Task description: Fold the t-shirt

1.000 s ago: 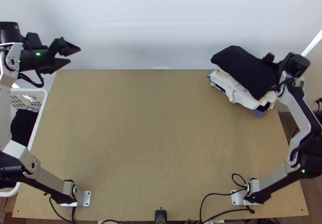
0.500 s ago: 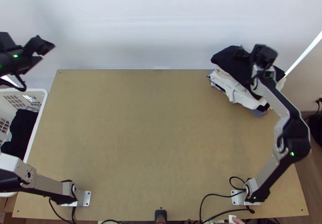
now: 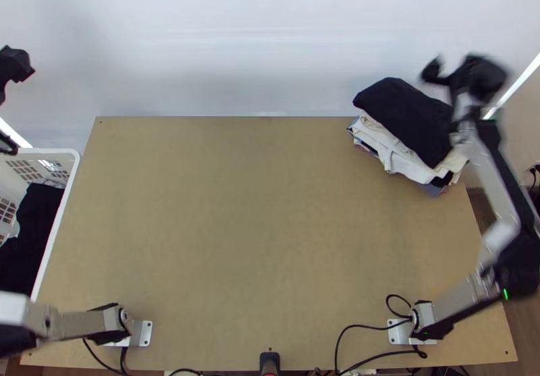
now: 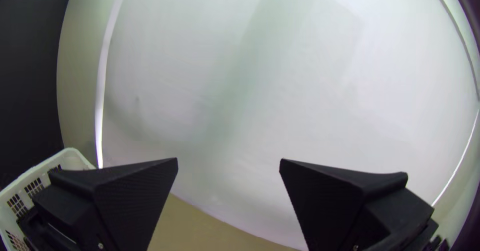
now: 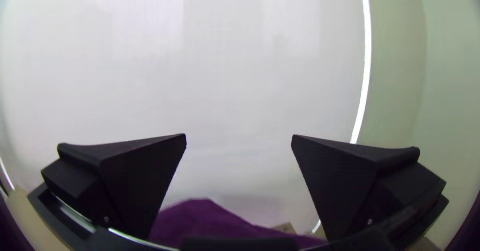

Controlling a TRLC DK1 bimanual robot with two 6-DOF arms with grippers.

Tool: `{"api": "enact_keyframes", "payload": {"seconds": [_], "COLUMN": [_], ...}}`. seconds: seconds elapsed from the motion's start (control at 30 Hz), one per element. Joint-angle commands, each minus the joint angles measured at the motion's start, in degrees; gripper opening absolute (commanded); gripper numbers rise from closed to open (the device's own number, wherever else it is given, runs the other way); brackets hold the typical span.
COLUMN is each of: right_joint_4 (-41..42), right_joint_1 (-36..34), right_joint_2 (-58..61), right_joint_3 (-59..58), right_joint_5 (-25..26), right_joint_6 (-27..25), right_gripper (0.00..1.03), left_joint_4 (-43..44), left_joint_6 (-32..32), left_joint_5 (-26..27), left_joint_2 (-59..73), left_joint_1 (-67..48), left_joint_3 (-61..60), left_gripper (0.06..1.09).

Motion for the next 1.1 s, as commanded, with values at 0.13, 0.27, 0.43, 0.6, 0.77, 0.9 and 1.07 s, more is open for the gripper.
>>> {"api": "enact_keyframes", "payload": {"seconds": [0.13, 0.27, 0.43, 0.6, 0.77, 0.9, 1.07], "right_joint_4": [-13.6, -9.5, -4.7, 22.0, 21.7, 20.9, 21.7], "right_joint_1": [-1.7, -1.2, -0.8, 0.1, 1.9, 1.3, 4.1], "right_joint_2": [-21.3, -36.0, -52.8, -79.2, -92.9, -92.8, -92.8], "right_joint_3": [2.4, -8.2, -25.3, -55.9, -70.4, -76.7, -85.6], "right_joint_5": [-4.7, -5.7, -6.4, -8.8, -10.8, -10.1, -10.1], "right_joint_6": [8.0, 6.9, 3.8, -9.0, -9.7, -6.9, -5.2], "right_gripper": [0.98, 0.98, 0.98, 0.98, 0.98, 0.98, 0.98], "left_joint_4": [16.1, 24.0, 36.7, 40.0, 42.4, 41.3, 43.4], "left_joint_6": [5.2, 7.4, 11.8, 12.6, 14.3, 14.6, 16.2], "left_joint_5": [-1.8, -3.1, -3.1, -3.0, -2.9, -2.4, -2.5], "left_joint_2": [-19.6, -30.3, -45.4, -57.1, -69.1, -77.6, -77.5], "left_joint_1": [-0.1, 2.4, 4.5, 5.5, 5.5, 4.4, 4.0], "left_joint_3": [-23.4, -35.8, -55.6, -70.2, -84.2, -92.9, -100.1], "left_gripper": [1.05, 1.04, 1.05, 1.05, 1.05, 1.05, 1.05]}}
